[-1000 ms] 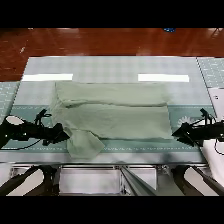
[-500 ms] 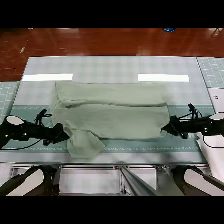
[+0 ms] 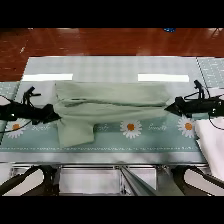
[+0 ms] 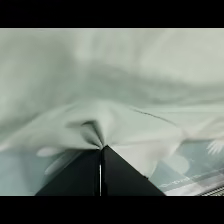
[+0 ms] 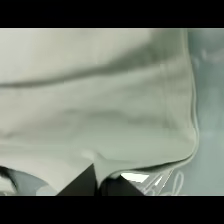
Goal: Fold the shirts.
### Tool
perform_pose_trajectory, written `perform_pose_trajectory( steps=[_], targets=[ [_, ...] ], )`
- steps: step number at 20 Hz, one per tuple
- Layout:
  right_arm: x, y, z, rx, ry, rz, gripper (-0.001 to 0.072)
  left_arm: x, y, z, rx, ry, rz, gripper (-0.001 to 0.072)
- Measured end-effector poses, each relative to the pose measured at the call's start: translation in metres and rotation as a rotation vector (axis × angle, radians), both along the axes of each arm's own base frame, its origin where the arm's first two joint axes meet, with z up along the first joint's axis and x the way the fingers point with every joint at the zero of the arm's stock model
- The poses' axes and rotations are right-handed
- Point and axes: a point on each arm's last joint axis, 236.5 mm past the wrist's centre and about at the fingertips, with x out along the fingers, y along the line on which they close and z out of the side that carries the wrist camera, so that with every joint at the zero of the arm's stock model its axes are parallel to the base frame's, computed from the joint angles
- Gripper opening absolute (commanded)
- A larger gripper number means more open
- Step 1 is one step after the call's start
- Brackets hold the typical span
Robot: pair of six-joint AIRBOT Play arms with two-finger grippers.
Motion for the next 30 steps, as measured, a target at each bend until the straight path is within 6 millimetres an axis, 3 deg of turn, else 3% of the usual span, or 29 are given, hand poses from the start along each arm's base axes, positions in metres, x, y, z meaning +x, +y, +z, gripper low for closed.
perform_pose_trajectory(
  steps=[6,14,17,21,22,23,24,27,30],
  targets=[
    [0.055,-0.014,0.021,0.013,-0.07,-0.035,0.0028,0.081,0.007,0.027,-0.058,-0.072,0.04,0.0019],
    [0.1,-0.026,0.004,0.053,-0.072,-0.095,0.0028,0.186,-0.005,0.025,-0.102,-0.104,0.054,0.0019],
    [0.109,-0.03,-0.006,0.056,-0.066,-0.11,0.0028,0.211,-0.009,0.021,-0.113,-0.108,0.047,0.0019],
    [0.121,-0.035,-0.02,0.059,-0.065,-0.14,0.004,0.218,-0.014,0.001,-0.125,-0.061,0.025,0.0022],
    [0.125,-0.037,-0.022,0.06,-0.07,-0.151,0.0141,0.22,-0.014,-0.003,-0.125,-0.057,0.021,0.0117],
    [0.128,-0.038,-0.024,0.057,-0.077,-0.161,0.0309,0.221,-0.014,-0.006,-0.123,-0.059,0.015,0.0381],
    [0.133,-0.042,-0.025,0.045,-0.09,-0.174,0.0423,0.222,-0.013,-0.008,-0.119,-0.063,0.011,0.0508],
    [0.143,-0.05,-0.019,0.035,-0.125,-0.185,0.0416,0.23,-0.006,-0.001,-0.11,-0.089,0.004,0.0506],
    [0.15,-0.069,0.01,0.056,-0.166,-0.177,0.0415,0.242,0.032,0.041,-0.04,-0.152,0.037,0.0506]
  ],
)
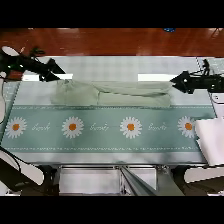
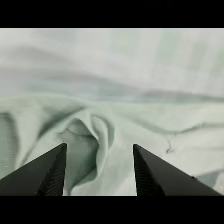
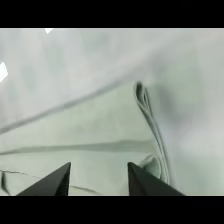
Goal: Fold the shirts.
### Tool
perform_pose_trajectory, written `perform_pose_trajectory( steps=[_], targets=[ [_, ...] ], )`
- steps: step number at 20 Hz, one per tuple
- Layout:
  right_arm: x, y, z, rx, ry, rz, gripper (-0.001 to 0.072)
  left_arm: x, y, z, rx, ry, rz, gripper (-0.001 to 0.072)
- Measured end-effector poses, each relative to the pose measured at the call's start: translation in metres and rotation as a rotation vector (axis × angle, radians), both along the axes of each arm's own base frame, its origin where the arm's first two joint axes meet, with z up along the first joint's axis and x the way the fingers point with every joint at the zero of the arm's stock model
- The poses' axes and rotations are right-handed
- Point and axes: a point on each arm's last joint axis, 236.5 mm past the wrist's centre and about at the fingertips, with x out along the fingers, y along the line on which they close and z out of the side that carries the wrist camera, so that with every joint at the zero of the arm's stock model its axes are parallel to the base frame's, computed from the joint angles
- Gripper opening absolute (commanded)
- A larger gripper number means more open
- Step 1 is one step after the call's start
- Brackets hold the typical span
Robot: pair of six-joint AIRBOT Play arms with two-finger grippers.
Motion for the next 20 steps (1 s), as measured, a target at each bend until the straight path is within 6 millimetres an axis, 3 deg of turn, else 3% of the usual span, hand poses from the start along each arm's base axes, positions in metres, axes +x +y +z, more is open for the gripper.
perform_pose_trajectory(
  steps=[3,5,9,12,16,20],
  targets=[
    [-0.012,-0.032,0.028,-0.026,-0.01,-0.009,0.0415,-0.002,0.048,0.065,0.14,-0.108,0.043,0.0507],
    [-0.033,-0.052,0.026,-0.101,0.046,-0.017,0.0415,-0.015,0.064,0.101,0.225,-0.157,0.061,0.0506],
    [-0.068,-0.062,-0.006,-0.138,0.155,-0.093,0.0419,-0.048,0.042,0.14,0.309,-0.248,0.03,0.0507],
    [-0.072,-0.05,-0.026,-0.105,0.168,-0.13,0.0421,-0.077,-0.001,0.142,0.325,-0.319,-0.013,0.0507],
    [-0.064,-0.022,-0.049,-0.053,0.179,-0.118,0.0421,-0.116,-0.055,0.11,0.318,-0.32,-0.107,0.0507],
    [-0.047,0.006,-0.065,-0.003,0.184,-0.09,0.0421,-0.139,-0.088,0.086,0.307,-0.302,-0.179,0.0507]
  ],
)
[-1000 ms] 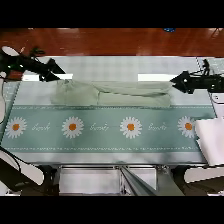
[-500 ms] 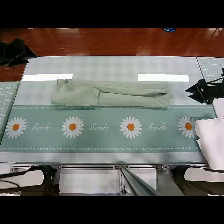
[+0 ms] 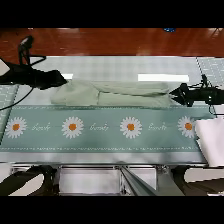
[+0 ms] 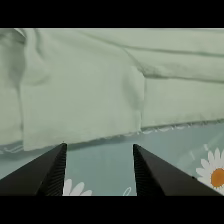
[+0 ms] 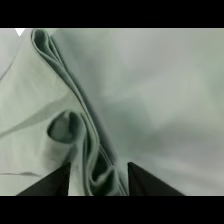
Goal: Fold the shirts.
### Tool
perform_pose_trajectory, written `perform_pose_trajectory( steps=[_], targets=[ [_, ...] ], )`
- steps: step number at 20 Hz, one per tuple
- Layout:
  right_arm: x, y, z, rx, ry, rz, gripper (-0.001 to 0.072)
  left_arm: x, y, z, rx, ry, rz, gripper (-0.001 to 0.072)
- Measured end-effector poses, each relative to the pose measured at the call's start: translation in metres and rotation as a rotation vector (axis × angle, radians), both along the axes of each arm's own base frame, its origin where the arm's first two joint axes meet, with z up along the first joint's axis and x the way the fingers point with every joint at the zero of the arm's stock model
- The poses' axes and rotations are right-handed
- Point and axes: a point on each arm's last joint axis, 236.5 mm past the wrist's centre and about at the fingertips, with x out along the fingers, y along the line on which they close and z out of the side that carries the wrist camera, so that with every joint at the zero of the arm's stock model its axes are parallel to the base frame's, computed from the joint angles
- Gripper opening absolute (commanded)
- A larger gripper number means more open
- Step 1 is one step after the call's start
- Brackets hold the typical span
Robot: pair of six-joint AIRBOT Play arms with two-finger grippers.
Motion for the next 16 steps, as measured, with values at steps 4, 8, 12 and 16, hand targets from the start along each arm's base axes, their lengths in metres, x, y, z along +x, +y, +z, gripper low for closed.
perform_pose_trajectory(
  steps=[4,8,12,16],
  targets=[
    [0.022,0.034,-0.009,0.048,0.005,0.048,0.0344,-0.005,-0.012,-0.006,-0.002,-0.003,-0.02,0.0507],
    [0.04,0.06,-0.009,0.02,-0.022,0.119,0.0027,-0.005,-0.015,-0.008,-0.003,-0.006,-0.021,0.0504],
    [0.054,0.073,0.025,0.018,-0.1,0.181,0.0027,-0.004,-0.017,-0.014,-0.001,0.007,-0.025,0.002],
    [0.046,0.06,0.077,-0.078,-0.184,0.24,0.0027,0.001,-0.031,-0.024,-0.02,0.015,-0.042,0.002]
  ],
)
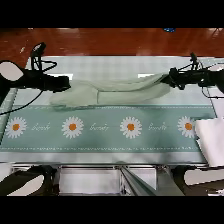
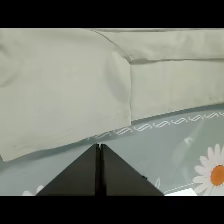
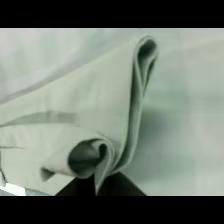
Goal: Fold the shirts.
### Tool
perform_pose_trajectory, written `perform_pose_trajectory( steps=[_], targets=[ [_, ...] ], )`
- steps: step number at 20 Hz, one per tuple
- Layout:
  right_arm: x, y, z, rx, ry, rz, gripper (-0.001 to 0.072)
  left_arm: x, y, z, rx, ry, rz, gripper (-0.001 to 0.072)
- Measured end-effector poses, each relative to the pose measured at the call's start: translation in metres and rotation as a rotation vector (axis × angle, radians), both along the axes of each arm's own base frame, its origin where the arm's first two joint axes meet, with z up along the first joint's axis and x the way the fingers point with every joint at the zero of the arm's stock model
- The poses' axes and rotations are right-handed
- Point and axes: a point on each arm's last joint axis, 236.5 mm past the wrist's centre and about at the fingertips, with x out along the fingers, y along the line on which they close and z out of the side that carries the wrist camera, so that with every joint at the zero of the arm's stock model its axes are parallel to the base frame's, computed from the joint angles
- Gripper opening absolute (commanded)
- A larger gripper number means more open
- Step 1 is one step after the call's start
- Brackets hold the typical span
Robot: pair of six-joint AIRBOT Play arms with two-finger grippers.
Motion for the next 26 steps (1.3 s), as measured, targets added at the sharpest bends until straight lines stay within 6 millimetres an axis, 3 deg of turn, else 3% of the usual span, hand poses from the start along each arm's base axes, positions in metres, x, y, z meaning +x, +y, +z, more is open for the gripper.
perform_pose_trajectory(
  steps=[3,5,10,14,18,20,22,24,26],
  targets=[
    [-0.03,-0.005,0.043,-0.109,-0.061,0.059,0.0027,0.008,-0.035,-0.014,-0.051,0.004,-0.03,0.0019],
    [-0.056,-0.005,0.07,-0.165,-0.107,0.077,0.0027,0.012,-0.069,-0.028,-0.096,0.018,-0.058,0.0019],
    [-0.119,0.006,0.123,-0.231,-0.217,0.075,0.0027,0.011,-0.173,-0.065,-0.15,0.086,-0.2,0.0018],
    [-0.155,0.016,0.151,-0.241,-0.279,0.065,0.0027,-0.013,-0.264,-0.086,-0.189,0.165,-0.357,0.0019],
    [-0.172,0.022,0.168,-0.239,-0.317,0.053,0.0027,-0.051,-0.342,-0.1,-0.269,0.249,-0.459,0.0019],
    [-0.175,0.024,0.171,-0.238,-0.324,0.051,0.0027,-0.073,-0.367,-0.103,-0.298,0.286,-0.498,0.0019],
    [-0.177,0.025,0.173,-0.232,-0.327,0.05,0.0027,-0.085,-0.377,-0.107,-0.308,0.313,-0.518,0.0019],
    [-0.178,0.026,0.174,-0.229,-0.329,0.048,0.0027,-0.074,-0.375,-0.101,-0.332,0.311,-0.497,0.0019],
    [-0.179,0.029,0.176,-0.214,-0.334,0.049,0.0027,-0.048,-0.354,-0.088,-0.343,0.288,-0.473,0.0019]
  ],
)
